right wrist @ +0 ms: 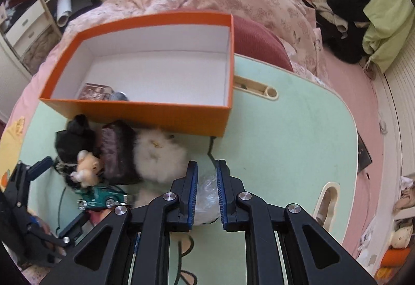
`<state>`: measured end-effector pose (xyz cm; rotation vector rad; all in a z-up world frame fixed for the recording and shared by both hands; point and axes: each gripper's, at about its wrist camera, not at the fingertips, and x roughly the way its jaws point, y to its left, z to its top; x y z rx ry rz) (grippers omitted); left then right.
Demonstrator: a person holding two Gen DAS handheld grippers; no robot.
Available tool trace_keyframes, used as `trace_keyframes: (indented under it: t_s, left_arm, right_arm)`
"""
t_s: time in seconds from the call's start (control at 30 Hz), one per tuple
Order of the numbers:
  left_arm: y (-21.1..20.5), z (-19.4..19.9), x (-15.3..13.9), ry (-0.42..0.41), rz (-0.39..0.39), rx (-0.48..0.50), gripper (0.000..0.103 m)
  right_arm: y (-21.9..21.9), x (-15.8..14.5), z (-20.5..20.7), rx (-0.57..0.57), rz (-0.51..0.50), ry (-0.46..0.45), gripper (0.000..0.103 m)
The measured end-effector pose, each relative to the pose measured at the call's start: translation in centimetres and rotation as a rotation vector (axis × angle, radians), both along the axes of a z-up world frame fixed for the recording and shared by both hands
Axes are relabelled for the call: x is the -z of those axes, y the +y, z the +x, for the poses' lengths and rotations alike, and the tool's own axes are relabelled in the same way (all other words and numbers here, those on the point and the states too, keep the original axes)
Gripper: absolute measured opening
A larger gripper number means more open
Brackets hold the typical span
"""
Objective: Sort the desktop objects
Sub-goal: 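Carry the plastic bag out and place it beside the brown pom-pom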
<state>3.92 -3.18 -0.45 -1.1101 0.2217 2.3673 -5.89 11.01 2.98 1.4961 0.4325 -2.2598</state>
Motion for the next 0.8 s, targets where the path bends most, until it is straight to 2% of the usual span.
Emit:
trace_keyframes:
  t_s: [0.07, 0.17, 0.2, 0.23, 0.3, 0.33, 0.4, 0.53, 0.67, 0.8]
  left_arm:
    - [0.0, 0.0, 0.0, 0.001, -0.001, 0.002, 0.103]
    - [-0.1, 0.0, -0.1, 0.001, 0.000, 0.006, 0.103]
    - [-0.1, -0.1, -0.1, 0.000, 0.001, 0.007, 0.103]
    - [-0.1, -0.1, -0.1, 0.000, 0.001, 0.009, 0.103]
    - [-0.2, -0.2, -0.1, 0.000, 0.001, 0.012, 0.103]
    - [-0.2, -0.1, -0.1, 0.000, 0.001, 0.013, 0.103]
    - [-0.2, -0.1, -0.1, 0.001, 0.000, 0.014, 0.103]
    - [-0.2, -0.1, -0.1, 0.000, 0.000, 0.018, 0.103]
    - [-0.3, -0.2, -0.1, 0.000, 0.000, 0.022, 0.103]
    - [-0.3, -0.2, -0.1, 0.000, -0.001, 0.025, 0.103]
  right_arm:
    - [0.3, 1.5, -0.2, 0.009, -0.037, -0.039, 0.014]
    - [-0.1, 0.7, 0.6, -0.033, -0.121, -0.048, 0.016]
    - [-0.3, 0.3, 1.0, -0.051, -0.140, -0.042, 0.020]
    - [-0.4, -0.3, 1.4, -0.060, -0.141, -0.018, 0.026]
    - [-0.5, -2.4, 2.6, -0.059, -0.136, 0.090, 0.061]
    - [-0.4, -3.6, 3.4, -0.060, -0.147, 0.151, 0.064]
    - [0.0, -5.8, 5.3, -0.071, -0.182, 0.236, 0.065]
    - [0.8, -7.3, 8.7, -0.064, -0.227, 0.269, 0.072]
    - [2.0, -5.5, 11.8, -0.021, -0.230, 0.246, 0.072]
    - [3.6, -1.1, 12.9, 0.027, -0.208, 0.197, 0.072]
